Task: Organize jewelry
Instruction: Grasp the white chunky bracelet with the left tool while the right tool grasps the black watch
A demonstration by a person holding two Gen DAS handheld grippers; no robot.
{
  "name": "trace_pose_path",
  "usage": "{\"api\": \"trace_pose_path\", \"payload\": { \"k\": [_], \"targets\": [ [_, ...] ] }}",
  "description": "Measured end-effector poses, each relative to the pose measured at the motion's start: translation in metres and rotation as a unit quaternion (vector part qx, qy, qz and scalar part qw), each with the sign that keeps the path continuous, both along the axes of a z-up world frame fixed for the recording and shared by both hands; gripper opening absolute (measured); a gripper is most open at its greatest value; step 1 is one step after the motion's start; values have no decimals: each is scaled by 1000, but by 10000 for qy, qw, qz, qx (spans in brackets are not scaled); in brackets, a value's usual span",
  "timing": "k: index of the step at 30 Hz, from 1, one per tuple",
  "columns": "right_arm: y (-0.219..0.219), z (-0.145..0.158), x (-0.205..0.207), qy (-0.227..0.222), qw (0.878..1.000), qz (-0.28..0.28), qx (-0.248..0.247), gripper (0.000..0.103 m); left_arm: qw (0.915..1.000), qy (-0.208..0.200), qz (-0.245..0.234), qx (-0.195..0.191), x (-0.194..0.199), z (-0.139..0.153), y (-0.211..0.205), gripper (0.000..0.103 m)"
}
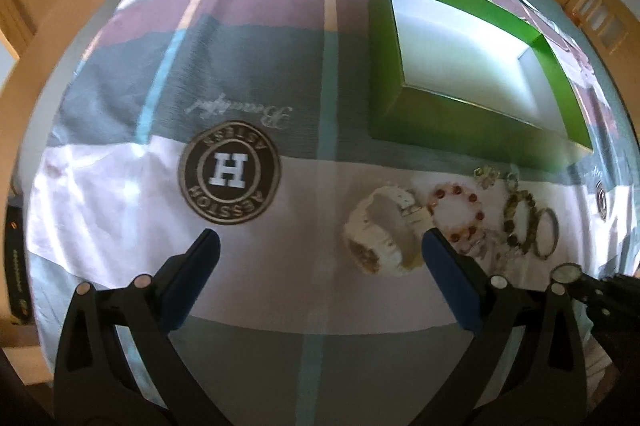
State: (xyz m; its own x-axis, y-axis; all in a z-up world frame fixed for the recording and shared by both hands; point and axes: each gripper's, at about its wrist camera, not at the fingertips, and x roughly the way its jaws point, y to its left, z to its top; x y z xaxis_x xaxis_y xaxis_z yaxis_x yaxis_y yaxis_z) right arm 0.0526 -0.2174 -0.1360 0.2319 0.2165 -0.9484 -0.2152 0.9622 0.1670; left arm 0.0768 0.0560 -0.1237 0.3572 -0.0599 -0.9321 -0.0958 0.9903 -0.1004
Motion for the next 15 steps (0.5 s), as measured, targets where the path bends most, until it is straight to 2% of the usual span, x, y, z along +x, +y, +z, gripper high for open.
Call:
{"api": "trace_pose_path", "payload": {
  "k": [4,7,9,10,14,15],
  "targets": [
    [-9,15,1,-200,9998,-89,23,1,9991,422,58,-47,10,-13,-13,97],
    [-11,16,4,-164,9998,-66,96,1,9973,551,213,424,14,-20,-22,88],
    [-14,19,6,-173,9997,-61,140,1,9964,664,269,458,18,-27,-26,73],
    [-16,21,8,-196,9997,-64,144,1,9960,733,331,387,20,-30,-28,69],
    [-22,24,2,-292,9994,-126,153,1,9941,998,337,256,30,-49,-38,35],
    [-27,24,2,-287,9993,-186,165,1,9943,958,349,301,31,-48,-40,28]
  ]
}}
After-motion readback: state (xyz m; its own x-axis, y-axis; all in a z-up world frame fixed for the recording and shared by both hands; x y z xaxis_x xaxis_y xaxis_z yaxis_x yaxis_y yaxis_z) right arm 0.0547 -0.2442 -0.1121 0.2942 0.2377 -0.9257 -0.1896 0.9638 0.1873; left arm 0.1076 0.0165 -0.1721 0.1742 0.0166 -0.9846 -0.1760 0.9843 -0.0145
